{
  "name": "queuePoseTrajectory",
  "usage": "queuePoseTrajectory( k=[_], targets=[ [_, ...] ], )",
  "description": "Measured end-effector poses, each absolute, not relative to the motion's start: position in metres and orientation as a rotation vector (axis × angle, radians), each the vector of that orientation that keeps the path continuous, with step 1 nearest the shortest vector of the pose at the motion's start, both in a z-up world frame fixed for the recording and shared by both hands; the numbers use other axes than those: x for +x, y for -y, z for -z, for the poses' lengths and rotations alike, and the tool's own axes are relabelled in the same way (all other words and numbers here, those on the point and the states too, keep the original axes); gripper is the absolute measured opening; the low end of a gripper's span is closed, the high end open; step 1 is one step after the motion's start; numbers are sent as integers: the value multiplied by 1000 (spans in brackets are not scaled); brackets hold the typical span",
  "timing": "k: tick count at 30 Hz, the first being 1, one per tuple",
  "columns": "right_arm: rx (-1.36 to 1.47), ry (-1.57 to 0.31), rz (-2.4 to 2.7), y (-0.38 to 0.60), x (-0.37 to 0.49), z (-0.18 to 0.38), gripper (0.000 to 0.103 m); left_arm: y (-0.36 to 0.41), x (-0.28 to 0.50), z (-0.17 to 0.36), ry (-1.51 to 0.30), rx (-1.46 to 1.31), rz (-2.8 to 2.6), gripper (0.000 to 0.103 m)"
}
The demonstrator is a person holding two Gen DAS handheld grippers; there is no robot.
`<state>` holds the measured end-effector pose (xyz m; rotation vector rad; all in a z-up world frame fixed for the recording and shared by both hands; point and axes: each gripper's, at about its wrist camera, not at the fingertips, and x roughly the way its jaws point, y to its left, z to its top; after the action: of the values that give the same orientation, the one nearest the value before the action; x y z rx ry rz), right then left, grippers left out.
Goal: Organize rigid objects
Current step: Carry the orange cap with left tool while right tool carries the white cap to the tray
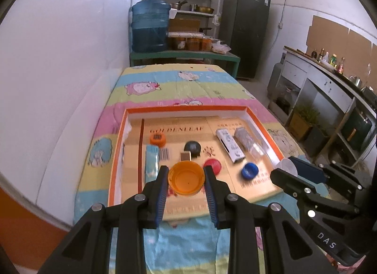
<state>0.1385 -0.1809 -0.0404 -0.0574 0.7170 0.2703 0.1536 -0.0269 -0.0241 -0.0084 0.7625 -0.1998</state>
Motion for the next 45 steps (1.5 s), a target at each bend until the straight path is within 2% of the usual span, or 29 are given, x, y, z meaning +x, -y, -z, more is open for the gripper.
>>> queuePoseTrajectory(
  k=[14,33,45],
  targets=[
    [-109,-760,-355,190,225,26,30,37,236,16,-845,-19,220,30],
    [-128,-938,-375,206,348,63,30,51,334,56,-1004,-58,205,30],
    [-156,-1015,-376,198,374,98,30,57,354,87,-1056,-44,199,30]
  ],
)
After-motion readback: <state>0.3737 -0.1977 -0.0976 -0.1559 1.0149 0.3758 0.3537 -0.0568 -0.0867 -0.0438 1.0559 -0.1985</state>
